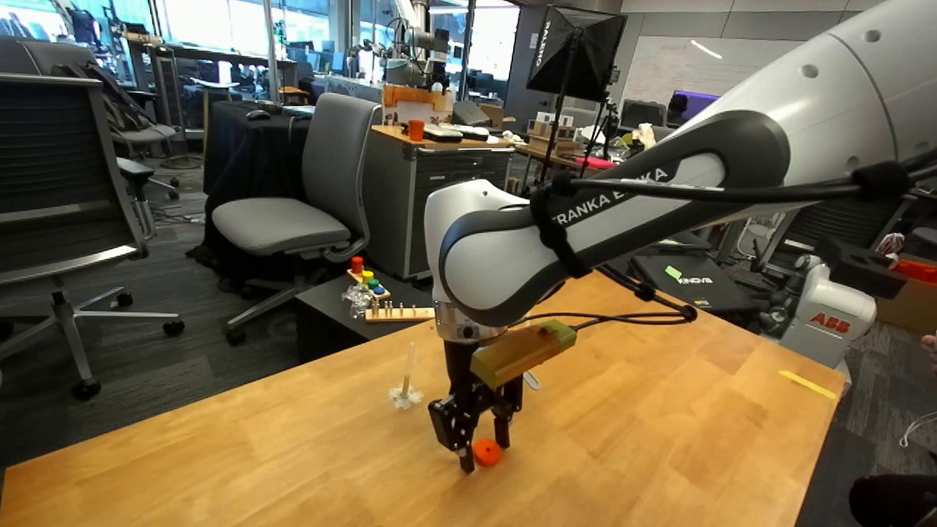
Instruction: Put all the blocks and rings in the cup
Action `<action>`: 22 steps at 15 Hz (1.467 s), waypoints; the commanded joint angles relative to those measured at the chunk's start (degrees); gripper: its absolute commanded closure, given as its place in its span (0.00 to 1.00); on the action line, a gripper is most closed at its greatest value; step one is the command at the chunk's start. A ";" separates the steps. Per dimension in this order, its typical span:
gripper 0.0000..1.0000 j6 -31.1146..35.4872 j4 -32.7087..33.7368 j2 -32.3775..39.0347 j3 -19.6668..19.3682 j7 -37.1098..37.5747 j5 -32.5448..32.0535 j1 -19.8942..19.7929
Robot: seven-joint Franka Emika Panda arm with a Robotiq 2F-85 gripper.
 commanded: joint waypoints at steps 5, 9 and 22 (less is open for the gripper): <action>0.83 -2.11 3.57 1.25 -0.25 -0.58 -1.22 0.03; 0.83 -2.00 3.49 0.76 -0.15 -0.42 -1.07 -0.05; 0.83 -0.32 3.12 -6.26 -1.57 -0.09 -0.94 -1.15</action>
